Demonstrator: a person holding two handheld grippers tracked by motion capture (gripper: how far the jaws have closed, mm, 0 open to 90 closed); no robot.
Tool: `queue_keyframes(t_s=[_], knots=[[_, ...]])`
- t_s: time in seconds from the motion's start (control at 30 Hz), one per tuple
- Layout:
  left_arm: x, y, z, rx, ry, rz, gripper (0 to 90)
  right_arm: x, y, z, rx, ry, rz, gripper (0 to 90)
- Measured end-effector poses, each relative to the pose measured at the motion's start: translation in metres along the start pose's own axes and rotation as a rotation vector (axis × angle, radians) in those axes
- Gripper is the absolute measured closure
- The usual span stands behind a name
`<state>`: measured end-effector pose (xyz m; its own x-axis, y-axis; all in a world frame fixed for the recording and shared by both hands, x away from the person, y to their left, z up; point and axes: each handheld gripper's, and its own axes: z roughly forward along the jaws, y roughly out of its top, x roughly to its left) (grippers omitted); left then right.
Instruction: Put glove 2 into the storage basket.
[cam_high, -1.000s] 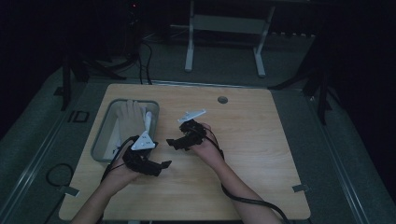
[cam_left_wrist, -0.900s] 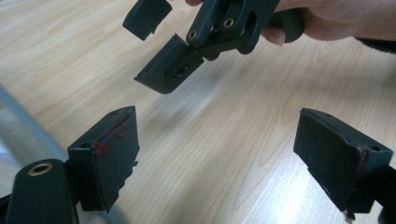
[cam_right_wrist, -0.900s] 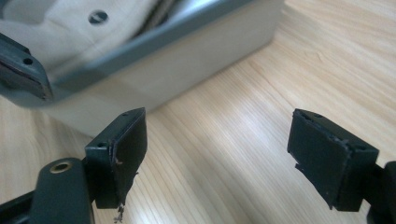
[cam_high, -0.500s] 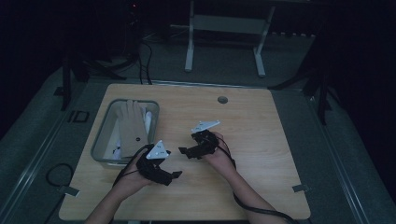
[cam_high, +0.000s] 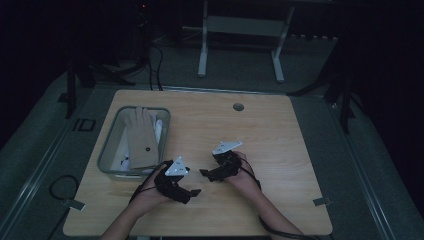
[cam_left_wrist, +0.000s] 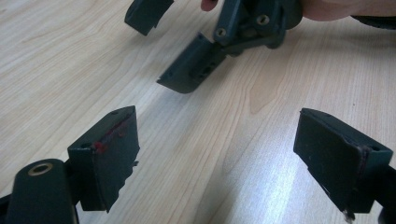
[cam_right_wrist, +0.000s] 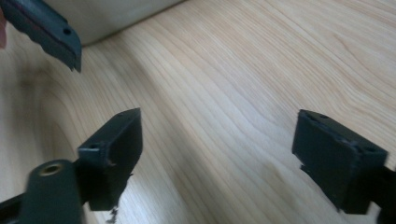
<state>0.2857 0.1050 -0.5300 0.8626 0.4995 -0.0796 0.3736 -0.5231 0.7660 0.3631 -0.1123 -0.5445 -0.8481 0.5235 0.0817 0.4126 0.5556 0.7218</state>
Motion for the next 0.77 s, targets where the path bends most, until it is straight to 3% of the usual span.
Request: queue_keyframes(t_s=[0.27,0.47,0.77], knots=[[-0.004,-0.005,0.011,0.006,-0.033,0.011,14.6,0.000,-0.015,-0.008,-0.019,0.005,-0.028,13.1],[-0.005,-0.008,0.014,0.006,-0.050,0.020,14.6,-0.002,-0.026,-0.014,-0.032,-0.028,-0.042,13.3],[-0.005,-0.008,0.017,0.013,-0.062,0.029,14.5,-0.001,-0.028,-0.015,-0.036,-0.035,-0.053,13.4]])
